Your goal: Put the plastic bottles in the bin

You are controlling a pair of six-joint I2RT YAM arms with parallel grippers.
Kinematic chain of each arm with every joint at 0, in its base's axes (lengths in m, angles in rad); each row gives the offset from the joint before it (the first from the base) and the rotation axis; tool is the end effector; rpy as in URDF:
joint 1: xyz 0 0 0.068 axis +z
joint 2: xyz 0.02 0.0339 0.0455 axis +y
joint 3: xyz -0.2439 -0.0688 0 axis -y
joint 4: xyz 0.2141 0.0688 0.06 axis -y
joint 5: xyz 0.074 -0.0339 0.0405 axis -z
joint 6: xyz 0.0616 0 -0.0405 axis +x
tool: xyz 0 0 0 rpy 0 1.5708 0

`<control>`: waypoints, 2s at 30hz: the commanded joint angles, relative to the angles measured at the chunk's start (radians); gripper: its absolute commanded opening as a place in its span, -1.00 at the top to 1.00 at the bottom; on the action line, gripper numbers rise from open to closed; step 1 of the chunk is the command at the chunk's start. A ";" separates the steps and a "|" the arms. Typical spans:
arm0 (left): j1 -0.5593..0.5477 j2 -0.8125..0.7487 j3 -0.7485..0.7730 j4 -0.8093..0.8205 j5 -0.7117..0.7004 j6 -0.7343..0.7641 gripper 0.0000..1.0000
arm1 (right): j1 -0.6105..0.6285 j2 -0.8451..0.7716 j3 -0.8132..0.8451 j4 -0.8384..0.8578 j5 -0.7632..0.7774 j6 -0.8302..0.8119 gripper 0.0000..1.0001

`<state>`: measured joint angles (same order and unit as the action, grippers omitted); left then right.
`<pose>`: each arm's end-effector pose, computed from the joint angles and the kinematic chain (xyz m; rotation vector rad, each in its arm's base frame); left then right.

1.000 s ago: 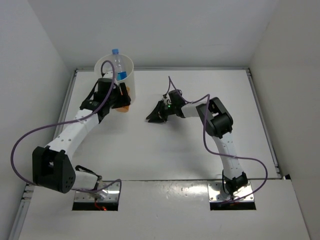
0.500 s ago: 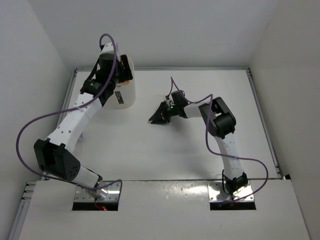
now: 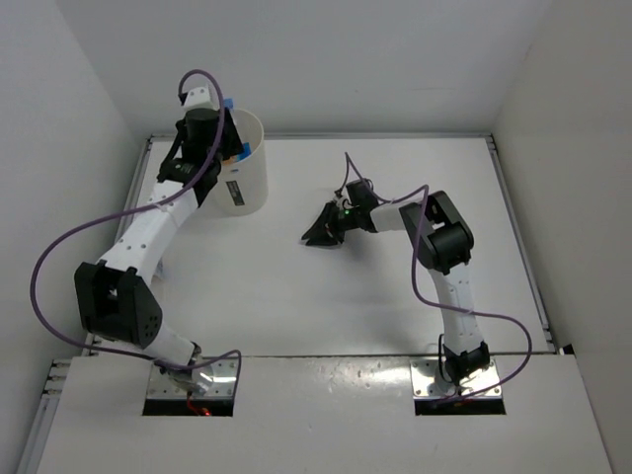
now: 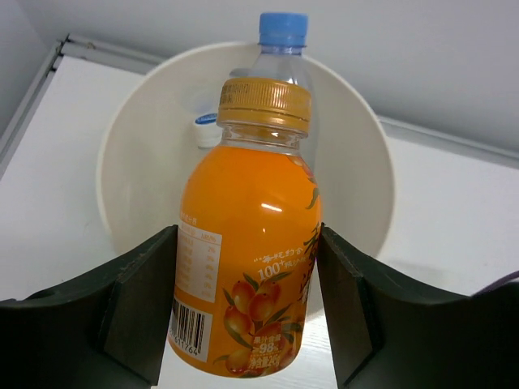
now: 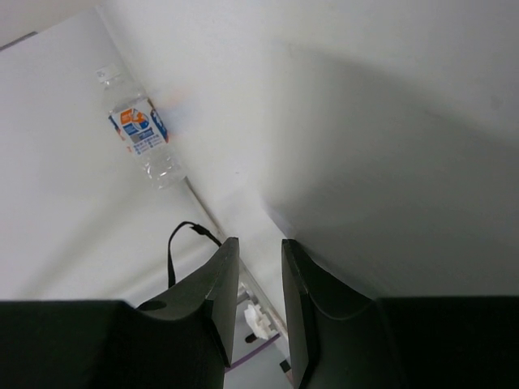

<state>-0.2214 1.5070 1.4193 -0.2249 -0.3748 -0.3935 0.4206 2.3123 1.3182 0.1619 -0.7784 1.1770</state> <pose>0.3444 -0.0544 0.3575 -0.4120 1.8155 -0.0728 0.3759 0.2155 0.0595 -0.5933 -2.6435 -1.5075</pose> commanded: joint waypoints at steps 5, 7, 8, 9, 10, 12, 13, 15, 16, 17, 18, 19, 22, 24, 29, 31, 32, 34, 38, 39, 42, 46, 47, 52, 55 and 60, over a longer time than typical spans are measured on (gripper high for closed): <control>0.040 0.055 0.009 0.081 -0.016 -0.014 0.83 | -0.028 -0.028 -0.056 -0.142 0.041 -0.026 0.42; 0.040 0.064 0.018 0.091 -0.004 -0.015 0.60 | -0.028 -0.037 -0.066 -0.142 0.041 -0.027 0.42; 0.040 0.064 0.018 0.091 -0.004 -0.015 0.17 | -0.028 -0.037 -0.080 -0.142 0.041 -0.027 0.42; 0.040 0.064 0.029 0.091 -0.004 -0.015 0.17 | -0.028 -0.037 -0.089 -0.142 0.041 -0.027 0.42; 0.040 0.064 0.029 0.091 -0.004 -0.024 -0.26 | -0.037 -0.037 -0.089 -0.142 0.041 -0.027 0.42; 0.040 0.055 0.039 0.091 -0.056 -0.024 -1.00 | -0.037 -0.037 -0.089 -0.142 0.031 -0.027 0.42; 0.040 0.044 0.040 0.091 -0.085 -0.024 -1.00 | -0.037 -0.037 -0.089 -0.142 0.031 -0.027 0.42; 0.040 0.010 0.062 0.091 -0.187 -0.024 -1.00 | -0.037 -0.037 -0.089 -0.142 0.031 -0.027 0.42; 0.051 -0.004 0.063 0.091 -0.226 -0.012 -1.00 | -0.037 -0.037 -0.089 -0.142 0.031 -0.027 0.42; 0.051 -0.019 0.063 0.101 -0.266 -0.011 -1.00 | -0.037 -0.037 -0.079 -0.142 0.031 -0.027 0.42; 0.077 -0.036 0.063 0.101 -0.298 -0.011 -1.00 | -0.037 -0.028 -0.079 -0.142 0.031 -0.027 0.42; 0.092 -0.071 0.044 0.101 -0.337 -0.011 -1.00 | -0.037 -0.028 -0.079 -0.142 0.031 -0.027 0.42; 0.174 -0.137 -0.037 0.061 -0.337 -0.011 -1.00 | -0.037 -0.017 -0.079 -0.133 0.022 -0.027 0.42; 0.230 -0.192 -0.080 -0.063 -0.395 -0.034 -1.00 | -0.046 -0.017 -0.079 -0.124 0.022 -0.027 0.42; 0.313 -0.294 -0.333 -0.235 -0.264 -0.102 -1.00 | -0.068 -0.007 -0.100 -0.105 0.022 -0.027 0.42; 0.339 -0.330 -0.426 -0.261 -0.202 -0.064 -1.00 | -0.068 0.002 -0.123 -0.084 0.022 -0.027 0.42; 0.340 -0.343 -0.454 -0.261 -0.175 -0.044 -1.00 | -0.068 0.002 -0.123 -0.084 0.022 -0.027 0.42; 0.373 -0.376 -0.526 -0.280 -0.116 -0.003 -1.00 | -0.068 0.022 -0.145 -0.058 0.022 -0.017 0.42; 0.416 -0.396 -0.603 -0.292 -0.090 -0.005 -1.00 | -0.068 0.022 -0.172 0.002 0.022 0.010 0.42; 0.428 -0.396 -0.603 -0.292 -0.070 -0.005 -1.00 | -0.068 0.022 -0.172 0.002 0.022 0.010 0.42; 0.464 -0.367 -0.603 -0.292 -0.058 -0.005 -1.00 | -0.077 0.022 -0.181 -0.025 0.013 -0.004 0.42; 0.497 -0.346 -0.603 -0.292 -0.067 -0.005 -1.00 | -0.086 0.003 -0.208 -0.006 0.004 -0.004 0.42; 0.510 -0.332 -0.603 -0.269 -0.067 -0.014 -1.00 | -0.086 0.002 -0.217 -0.005 -0.005 -0.004 0.42; 0.560 -0.249 -0.634 -0.215 -0.015 -0.028 -1.00 | -0.095 -0.007 -0.226 0.004 -0.024 0.015 0.42; 0.593 -0.188 -0.614 -0.194 0.001 0.014 -0.92 | -0.095 -0.007 -0.249 0.034 -0.050 0.038 0.42; 0.602 -0.119 -0.614 -0.137 -0.026 0.080 -0.90 | -0.105 -0.048 -0.316 0.146 -0.070 0.119 0.42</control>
<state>0.3702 1.3674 0.7895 -0.4351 -0.3897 -0.3645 0.3309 2.2425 1.0790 0.4095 -0.8688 1.1656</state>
